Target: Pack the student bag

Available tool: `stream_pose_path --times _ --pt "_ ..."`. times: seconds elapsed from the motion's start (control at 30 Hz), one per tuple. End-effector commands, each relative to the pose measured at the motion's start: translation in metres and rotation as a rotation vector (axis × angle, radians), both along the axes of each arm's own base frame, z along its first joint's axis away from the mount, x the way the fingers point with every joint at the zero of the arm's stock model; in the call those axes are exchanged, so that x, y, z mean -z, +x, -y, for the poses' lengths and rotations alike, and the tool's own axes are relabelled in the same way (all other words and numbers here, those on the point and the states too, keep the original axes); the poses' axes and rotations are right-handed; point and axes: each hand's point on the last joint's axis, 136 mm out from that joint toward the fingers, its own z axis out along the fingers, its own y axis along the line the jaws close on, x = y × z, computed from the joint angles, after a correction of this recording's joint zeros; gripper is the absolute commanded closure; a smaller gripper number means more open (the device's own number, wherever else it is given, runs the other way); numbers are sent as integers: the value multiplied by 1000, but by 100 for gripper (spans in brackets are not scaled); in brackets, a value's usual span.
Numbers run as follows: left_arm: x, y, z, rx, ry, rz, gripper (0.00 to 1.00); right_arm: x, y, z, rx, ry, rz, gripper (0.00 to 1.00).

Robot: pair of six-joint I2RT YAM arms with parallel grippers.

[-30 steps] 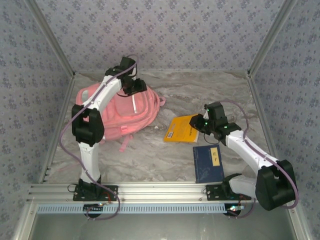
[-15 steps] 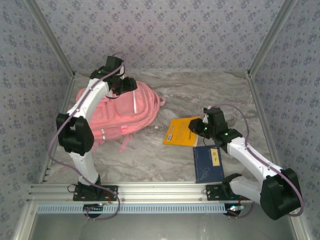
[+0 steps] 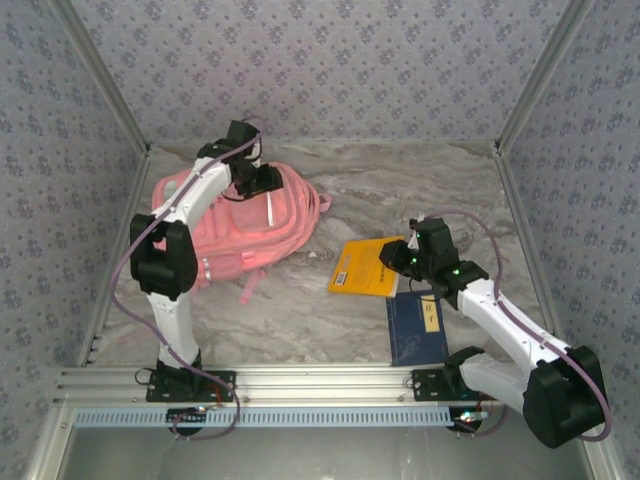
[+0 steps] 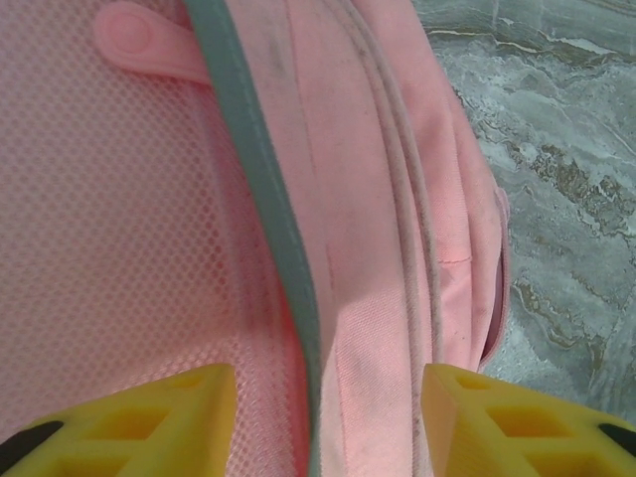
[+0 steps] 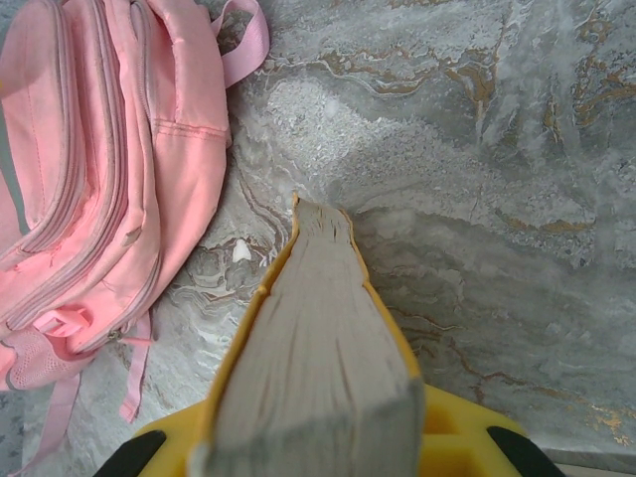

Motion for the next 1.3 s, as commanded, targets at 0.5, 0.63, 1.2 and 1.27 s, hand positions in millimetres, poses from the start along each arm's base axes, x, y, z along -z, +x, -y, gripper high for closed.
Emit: stream_pose_path --times 0.5,0.63,1.2,1.27 --pt "21 13 14 15 67 -43 66 10 2 -8 -37 22 -13 100" --pt "23 15 14 19 80 -66 78 8 2 -6 -31 25 -6 100" --pt "-73 -64 87 433 50 104 100 -72 -7 47 69 -214 211 100" --pt "-92 -81 89 469 35 139 100 -78 -7 51 76 -230 214 100"
